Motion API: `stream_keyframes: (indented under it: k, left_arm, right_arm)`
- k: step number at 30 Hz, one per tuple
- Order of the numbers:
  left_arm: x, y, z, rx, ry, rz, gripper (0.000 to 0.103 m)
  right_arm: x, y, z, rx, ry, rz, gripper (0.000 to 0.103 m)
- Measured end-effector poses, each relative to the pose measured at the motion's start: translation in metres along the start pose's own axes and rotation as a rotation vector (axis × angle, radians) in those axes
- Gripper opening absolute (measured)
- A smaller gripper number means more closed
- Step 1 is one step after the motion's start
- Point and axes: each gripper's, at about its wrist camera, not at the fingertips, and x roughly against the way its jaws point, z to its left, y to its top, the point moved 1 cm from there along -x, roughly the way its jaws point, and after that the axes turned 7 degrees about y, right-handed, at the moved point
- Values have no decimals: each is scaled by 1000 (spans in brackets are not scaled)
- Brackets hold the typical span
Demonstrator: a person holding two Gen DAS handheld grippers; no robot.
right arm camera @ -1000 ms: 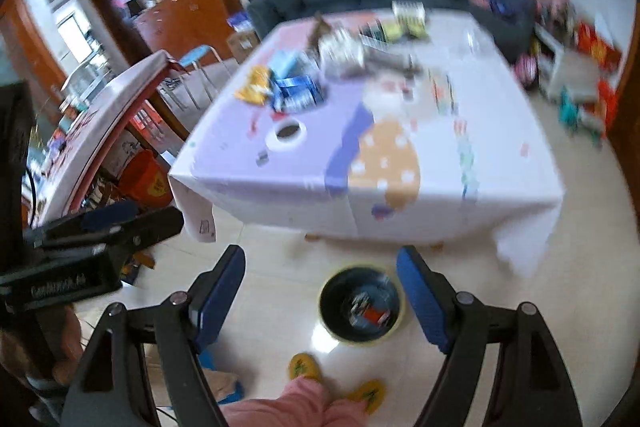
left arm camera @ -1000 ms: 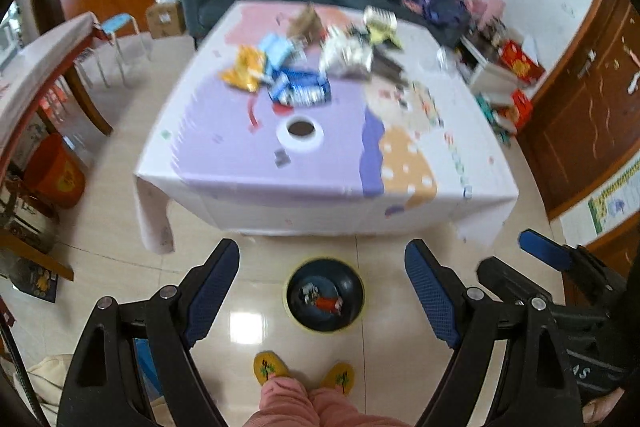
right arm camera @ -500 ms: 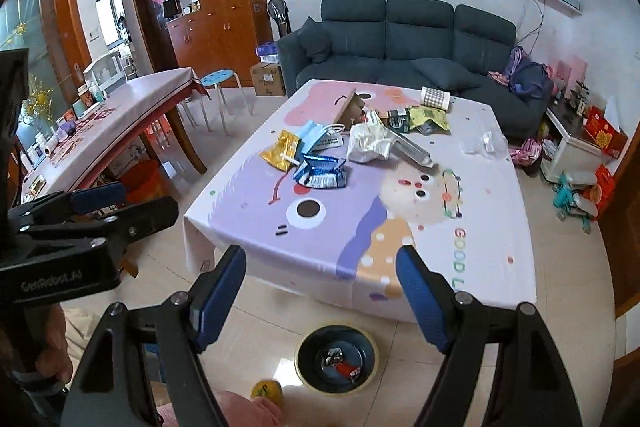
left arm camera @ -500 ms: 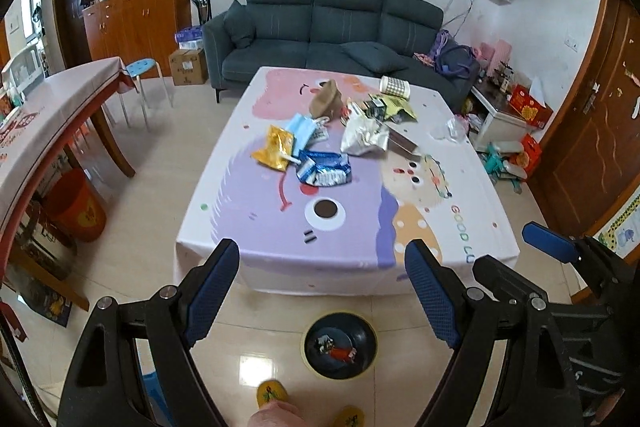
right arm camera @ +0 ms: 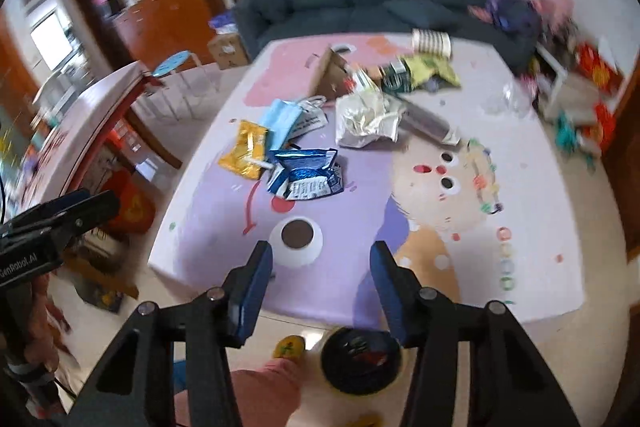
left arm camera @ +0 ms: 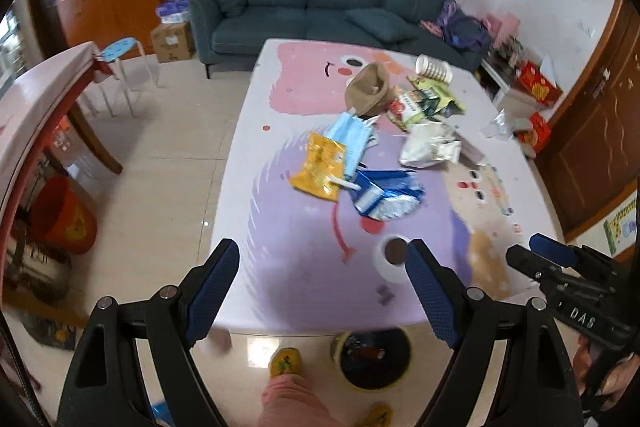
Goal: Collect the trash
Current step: 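Move both tools back toward the trash on the table, then grasp the yellow snack bag with the left tool while the right tool grasps the blue chip bag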
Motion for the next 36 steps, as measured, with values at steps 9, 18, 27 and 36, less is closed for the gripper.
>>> stream_keyframes:
  k: [9,18,27,36]
  left_arm:
    - [-123,63,31,-89,-63,155,83]
    - [-203,91,23,-137,-138,246,80]
    - [-243,96,7,-151,-208,338,72]
    - [-258,89,-7,-157,-253,400,16]
  right_arm:
    - [-85,47,-1,-57,-86,59,51]
    - [-143,71,-10,-80,-147,98,51]
    - [-161,71,-19,-88,-120,140,51]
    - [-175,65,-20,-119,-35,141,20]
